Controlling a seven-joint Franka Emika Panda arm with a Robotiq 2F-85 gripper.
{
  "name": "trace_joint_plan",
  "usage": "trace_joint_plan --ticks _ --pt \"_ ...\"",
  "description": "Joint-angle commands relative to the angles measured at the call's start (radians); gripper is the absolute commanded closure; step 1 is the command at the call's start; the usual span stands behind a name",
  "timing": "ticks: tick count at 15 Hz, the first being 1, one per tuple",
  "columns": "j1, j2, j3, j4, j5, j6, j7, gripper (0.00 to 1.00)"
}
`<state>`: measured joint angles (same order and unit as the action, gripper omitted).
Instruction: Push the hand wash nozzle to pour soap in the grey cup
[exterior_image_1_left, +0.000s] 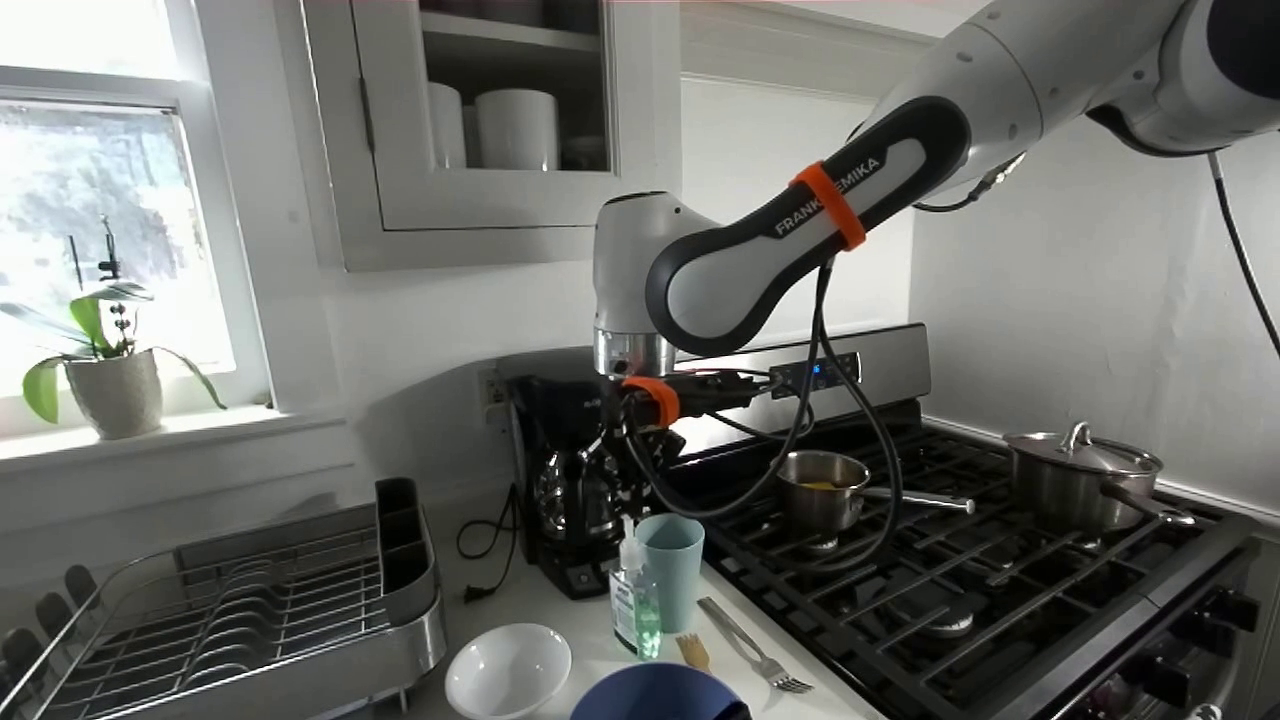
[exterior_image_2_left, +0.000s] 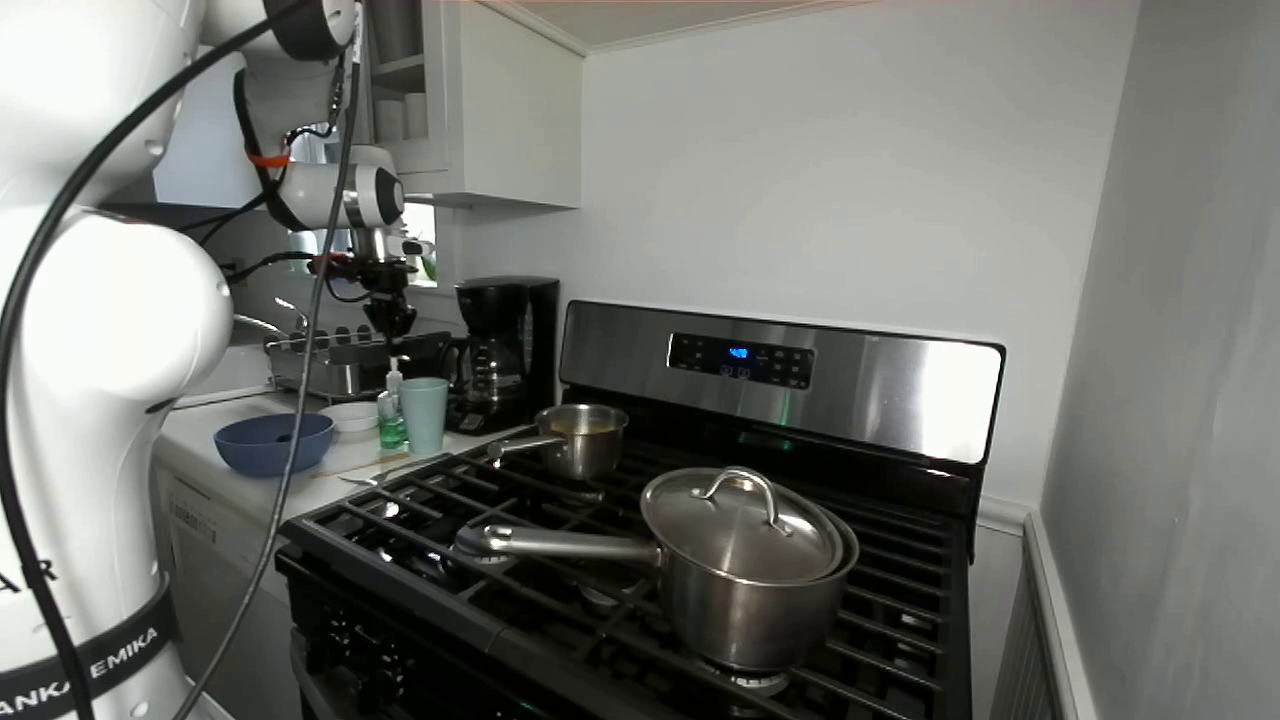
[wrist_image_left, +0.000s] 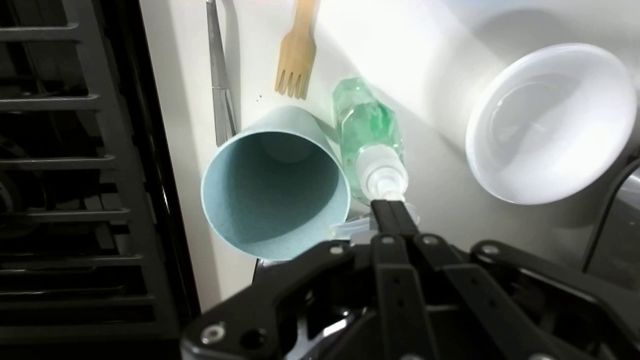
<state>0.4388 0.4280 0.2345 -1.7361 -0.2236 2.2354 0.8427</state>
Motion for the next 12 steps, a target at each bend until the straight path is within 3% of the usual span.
trace_joint_plan --ticks 1,12 --pt "0.020 0.041 -0.014 0.048 0.030 -0.011 -0.025 1.00" --pt "0.036 0.063 -0.015 0.054 0.036 -0.102 -0.038 1.00"
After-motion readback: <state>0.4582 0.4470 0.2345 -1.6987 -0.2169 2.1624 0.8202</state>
